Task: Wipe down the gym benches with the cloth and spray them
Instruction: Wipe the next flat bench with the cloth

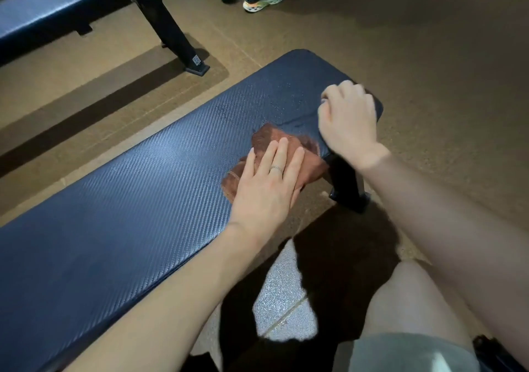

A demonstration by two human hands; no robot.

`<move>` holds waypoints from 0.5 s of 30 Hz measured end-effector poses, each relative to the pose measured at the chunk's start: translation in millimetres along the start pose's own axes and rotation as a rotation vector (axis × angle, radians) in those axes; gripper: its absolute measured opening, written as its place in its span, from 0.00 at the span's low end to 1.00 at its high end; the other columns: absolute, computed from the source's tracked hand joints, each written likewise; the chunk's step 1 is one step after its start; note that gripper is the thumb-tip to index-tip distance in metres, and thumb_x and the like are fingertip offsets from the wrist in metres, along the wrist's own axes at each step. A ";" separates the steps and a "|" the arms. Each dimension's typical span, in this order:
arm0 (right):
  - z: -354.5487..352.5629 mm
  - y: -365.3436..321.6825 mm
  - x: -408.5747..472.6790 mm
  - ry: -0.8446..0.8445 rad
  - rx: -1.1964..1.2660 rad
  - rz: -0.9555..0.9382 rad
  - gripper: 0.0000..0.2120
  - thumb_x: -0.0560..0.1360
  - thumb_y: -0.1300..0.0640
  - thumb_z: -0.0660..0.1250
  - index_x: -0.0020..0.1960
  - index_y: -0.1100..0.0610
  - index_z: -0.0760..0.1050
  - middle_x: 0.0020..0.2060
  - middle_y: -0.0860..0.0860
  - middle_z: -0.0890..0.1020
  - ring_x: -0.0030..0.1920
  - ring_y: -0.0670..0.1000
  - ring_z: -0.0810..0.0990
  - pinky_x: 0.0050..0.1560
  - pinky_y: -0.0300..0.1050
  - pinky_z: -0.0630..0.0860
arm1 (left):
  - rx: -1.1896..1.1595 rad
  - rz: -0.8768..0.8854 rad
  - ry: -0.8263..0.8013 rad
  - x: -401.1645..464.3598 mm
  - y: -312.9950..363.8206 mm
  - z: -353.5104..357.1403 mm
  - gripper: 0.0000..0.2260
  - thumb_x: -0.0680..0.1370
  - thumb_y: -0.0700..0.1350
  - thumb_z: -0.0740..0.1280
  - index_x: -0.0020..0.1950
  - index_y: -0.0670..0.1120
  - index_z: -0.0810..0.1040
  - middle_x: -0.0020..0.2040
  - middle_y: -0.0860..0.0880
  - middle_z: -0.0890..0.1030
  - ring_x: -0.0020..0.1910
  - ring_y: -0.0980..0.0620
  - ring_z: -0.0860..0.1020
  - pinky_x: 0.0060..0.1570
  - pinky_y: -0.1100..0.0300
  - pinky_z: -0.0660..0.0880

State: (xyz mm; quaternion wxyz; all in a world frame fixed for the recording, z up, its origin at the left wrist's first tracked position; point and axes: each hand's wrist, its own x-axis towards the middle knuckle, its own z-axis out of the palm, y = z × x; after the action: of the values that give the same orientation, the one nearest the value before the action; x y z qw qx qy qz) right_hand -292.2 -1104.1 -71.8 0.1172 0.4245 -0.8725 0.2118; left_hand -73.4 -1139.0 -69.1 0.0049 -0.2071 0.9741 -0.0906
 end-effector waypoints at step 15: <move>12.0 23.0 5.8 -0.032 0.016 0.175 0.20 0.82 0.50 0.53 0.70 0.52 0.73 0.66 0.56 0.73 0.69 0.59 0.70 0.74 0.57 0.60 | 0.025 -0.005 -0.035 -53.6 -25.3 1.0 0.28 0.83 0.54 0.55 0.82 0.47 0.62 0.81 0.41 0.63 0.78 0.40 0.66 0.73 0.39 0.64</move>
State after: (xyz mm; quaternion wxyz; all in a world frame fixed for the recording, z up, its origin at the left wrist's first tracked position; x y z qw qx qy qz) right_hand -314.2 -1101.1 -86.4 0.0808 0.3510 -0.9063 0.2212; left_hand -14.1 -1140.1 -67.1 0.0242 -0.2108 0.9722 -0.0993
